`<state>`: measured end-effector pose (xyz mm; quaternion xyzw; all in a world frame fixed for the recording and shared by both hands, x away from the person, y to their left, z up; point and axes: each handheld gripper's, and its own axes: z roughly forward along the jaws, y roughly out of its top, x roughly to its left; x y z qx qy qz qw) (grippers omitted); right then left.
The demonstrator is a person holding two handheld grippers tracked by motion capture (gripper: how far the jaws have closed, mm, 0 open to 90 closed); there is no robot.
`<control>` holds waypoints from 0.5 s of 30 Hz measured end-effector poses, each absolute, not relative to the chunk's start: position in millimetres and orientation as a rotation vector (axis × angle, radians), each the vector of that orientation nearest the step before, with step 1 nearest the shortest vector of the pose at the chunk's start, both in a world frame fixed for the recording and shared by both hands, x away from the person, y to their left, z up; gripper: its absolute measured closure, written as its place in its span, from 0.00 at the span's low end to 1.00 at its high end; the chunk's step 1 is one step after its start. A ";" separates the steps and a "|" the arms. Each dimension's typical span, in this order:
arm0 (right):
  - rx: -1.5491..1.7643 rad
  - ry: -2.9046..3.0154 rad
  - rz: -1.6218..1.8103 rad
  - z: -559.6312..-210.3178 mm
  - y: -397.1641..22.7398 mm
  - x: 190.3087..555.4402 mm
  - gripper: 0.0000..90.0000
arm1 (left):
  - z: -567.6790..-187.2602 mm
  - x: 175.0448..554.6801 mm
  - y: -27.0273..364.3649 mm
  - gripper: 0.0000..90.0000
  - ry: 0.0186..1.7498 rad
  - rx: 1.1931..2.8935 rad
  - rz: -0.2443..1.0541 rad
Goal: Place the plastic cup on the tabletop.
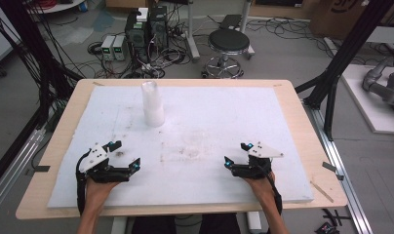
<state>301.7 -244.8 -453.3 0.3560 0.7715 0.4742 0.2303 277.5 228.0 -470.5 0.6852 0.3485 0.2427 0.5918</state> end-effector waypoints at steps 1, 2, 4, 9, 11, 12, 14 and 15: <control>0.984 2.121 1.304 -453.5 -244.9 301.8 0.20 | -470.4 277.7 228.3 0.02 0.810 1.593 0.560; 0.971 2.114 1.301 -453.1 -245.0 301.6 0.20 | -470.5 278.3 228.6 0.02 0.816 1.592 0.551; 0.977 2.114 1.302 -453.6 -244.8 301.0 0.20 | -470.5 279.7 229.4 0.02 0.825 1.591 0.536; 0.968 2.112 1.307 -453.7 -245.0 299.9 0.20 | -470.4 280.5 229.3 0.02 0.831 1.596 0.532; 0.963 2.105 1.316 -453.7 -245.8 299.5 0.20 | -470.4 279.9 228.5 0.02 0.830 1.597 0.542; 0.963 2.103 1.322 -453.7 -246.4 299.4 0.20 | -470.3 279.5 228.3 0.02 0.828 1.601 0.547; 0.967 2.098 1.332 -453.7 -247.6 299.3 0.20 | -470.4 279.3 227.4 0.02 0.830 1.599 0.552; 0.966 2.094 1.338 -453.7 -248.2 299.3 0.20 | -470.3 279.3 227.5 0.02 0.830 1.601 0.550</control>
